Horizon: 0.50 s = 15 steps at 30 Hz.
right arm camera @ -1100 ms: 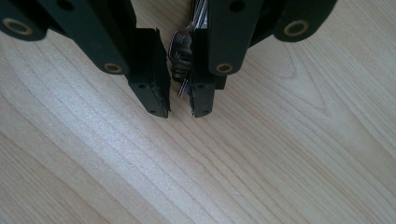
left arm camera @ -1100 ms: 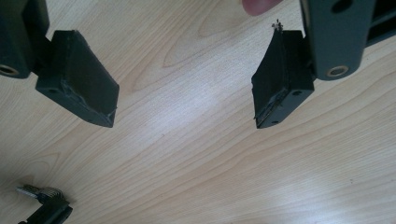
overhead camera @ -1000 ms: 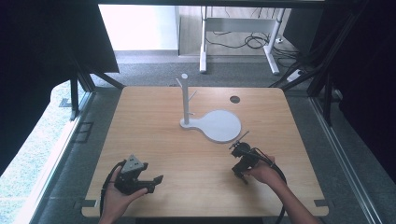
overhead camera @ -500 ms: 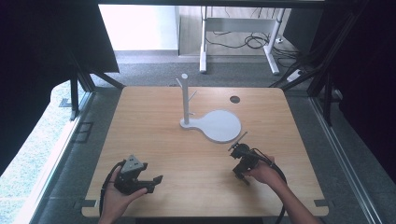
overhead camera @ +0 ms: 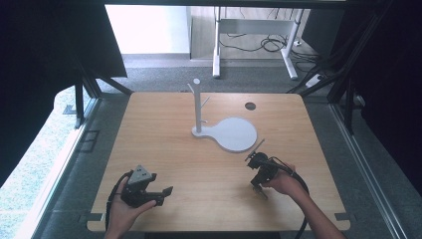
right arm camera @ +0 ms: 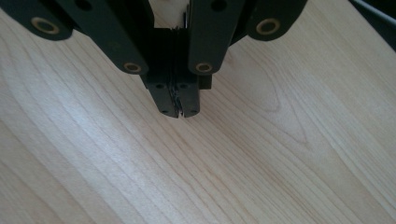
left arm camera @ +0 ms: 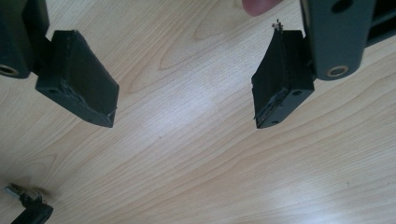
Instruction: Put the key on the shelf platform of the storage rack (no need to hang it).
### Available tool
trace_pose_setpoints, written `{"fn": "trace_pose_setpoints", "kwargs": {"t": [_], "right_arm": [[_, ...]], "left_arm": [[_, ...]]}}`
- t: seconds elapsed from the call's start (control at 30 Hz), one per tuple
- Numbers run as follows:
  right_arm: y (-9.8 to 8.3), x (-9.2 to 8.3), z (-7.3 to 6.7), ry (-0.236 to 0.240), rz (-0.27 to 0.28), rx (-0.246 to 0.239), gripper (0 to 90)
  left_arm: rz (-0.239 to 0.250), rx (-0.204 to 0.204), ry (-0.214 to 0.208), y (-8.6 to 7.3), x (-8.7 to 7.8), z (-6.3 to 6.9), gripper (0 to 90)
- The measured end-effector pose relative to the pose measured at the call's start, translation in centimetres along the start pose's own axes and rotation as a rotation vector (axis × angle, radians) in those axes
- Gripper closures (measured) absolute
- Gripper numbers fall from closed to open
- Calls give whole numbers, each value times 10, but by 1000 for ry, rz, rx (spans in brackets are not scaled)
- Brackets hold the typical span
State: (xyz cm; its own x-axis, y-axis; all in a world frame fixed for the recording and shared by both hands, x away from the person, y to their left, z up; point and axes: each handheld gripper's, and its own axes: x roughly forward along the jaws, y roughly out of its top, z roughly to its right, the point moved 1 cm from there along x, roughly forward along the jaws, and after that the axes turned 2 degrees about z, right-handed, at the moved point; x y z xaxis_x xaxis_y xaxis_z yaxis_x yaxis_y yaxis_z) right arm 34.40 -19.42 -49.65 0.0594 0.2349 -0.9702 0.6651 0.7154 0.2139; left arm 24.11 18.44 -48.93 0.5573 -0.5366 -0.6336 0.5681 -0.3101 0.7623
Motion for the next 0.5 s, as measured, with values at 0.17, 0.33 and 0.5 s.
{"fn": "trace_pose_setpoints", "kwargs": {"t": [0.17, 0.33, 0.5], "right_arm": [[0, -12, 3, -5, 10, 2, 895], [0, -24, 7, -1, 19, -6, 896], [2, -37, 9, -27, 26, -18, 896]], "left_arm": [[5, 0, -1, 0, -1, 0, 232], [5, -1, 1, 0, -1, 0, 232], [8, 2, 7, 1, -2, 0, 232]]}}
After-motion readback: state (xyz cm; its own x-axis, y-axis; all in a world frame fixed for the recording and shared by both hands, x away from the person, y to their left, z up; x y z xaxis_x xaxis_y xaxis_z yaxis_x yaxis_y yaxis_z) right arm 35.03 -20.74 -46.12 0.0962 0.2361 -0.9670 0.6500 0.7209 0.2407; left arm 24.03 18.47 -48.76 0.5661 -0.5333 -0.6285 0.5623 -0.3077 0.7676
